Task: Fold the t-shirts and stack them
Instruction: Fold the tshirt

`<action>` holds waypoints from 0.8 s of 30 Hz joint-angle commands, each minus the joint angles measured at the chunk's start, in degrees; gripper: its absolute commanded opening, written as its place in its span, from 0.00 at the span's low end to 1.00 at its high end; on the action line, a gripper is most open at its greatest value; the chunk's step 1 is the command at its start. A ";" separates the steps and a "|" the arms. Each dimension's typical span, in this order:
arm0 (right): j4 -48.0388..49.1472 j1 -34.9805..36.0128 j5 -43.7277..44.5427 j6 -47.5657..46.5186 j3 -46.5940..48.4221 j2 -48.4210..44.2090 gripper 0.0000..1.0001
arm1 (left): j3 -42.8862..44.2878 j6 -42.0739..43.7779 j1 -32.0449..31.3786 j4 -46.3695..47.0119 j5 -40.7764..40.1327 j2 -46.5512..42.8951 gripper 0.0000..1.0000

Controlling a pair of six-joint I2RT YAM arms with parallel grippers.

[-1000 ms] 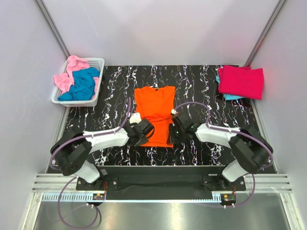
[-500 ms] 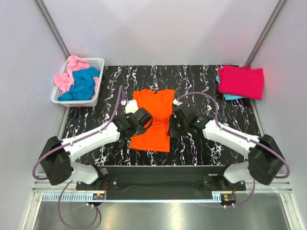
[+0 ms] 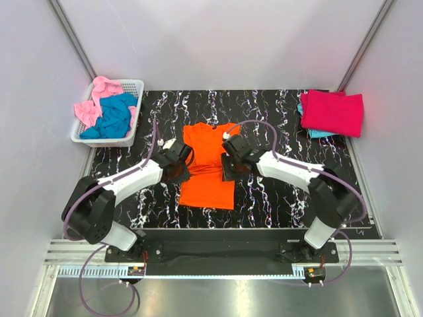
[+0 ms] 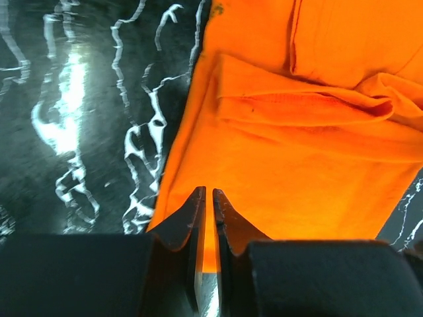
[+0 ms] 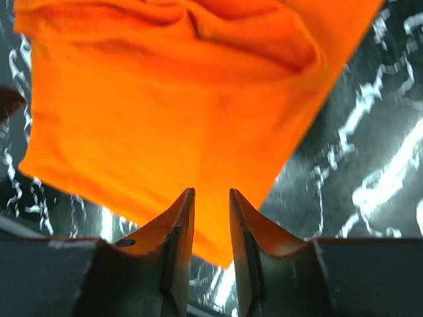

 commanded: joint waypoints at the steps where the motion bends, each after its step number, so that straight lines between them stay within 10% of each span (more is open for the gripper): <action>1: 1.74 0.33 1.52 -2.78 5.03 5.13 0.35 | 0.67 1.98 1.48 4.68 4.73 2.70 0.13; 24: 3.23 -6.79 -1.29 -8.32 16.73 17.10 0.34 | 9.63 6.11 5.43 7.58 6.67 12.20 0.12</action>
